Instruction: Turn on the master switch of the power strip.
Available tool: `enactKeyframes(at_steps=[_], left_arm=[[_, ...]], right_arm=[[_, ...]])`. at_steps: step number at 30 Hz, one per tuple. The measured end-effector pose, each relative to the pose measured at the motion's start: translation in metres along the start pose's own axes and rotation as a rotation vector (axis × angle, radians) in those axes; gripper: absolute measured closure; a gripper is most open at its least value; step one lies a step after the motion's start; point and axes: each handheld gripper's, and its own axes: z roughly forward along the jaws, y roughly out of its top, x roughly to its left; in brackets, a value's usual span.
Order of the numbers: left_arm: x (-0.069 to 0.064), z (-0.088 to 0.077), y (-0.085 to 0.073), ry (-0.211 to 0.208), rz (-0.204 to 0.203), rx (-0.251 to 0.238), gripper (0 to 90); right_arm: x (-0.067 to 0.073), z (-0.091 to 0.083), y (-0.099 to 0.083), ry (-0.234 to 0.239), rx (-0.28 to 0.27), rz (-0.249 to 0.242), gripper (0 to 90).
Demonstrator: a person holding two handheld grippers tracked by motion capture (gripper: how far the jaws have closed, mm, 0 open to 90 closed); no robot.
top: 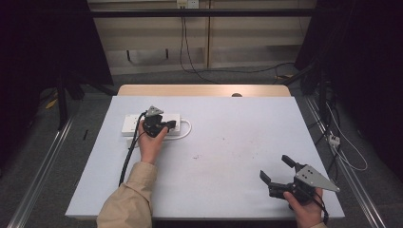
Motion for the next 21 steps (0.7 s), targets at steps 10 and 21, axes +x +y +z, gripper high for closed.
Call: enactKeyframes(at_steps=[10,21], left_arm=[[0.0003,0.0003,0.0019,0.014,0.001,-0.003,90.0],[-0.0002,0.0020,0.0010,0.020,0.001,-0.002,90.0]], right_arm=[[-0.0001,-0.0003,0.0001,-0.002,0.000,0.000,3.3],[0.0002,-0.0002,0.0002,0.000,-0.001,0.000,3.4]])
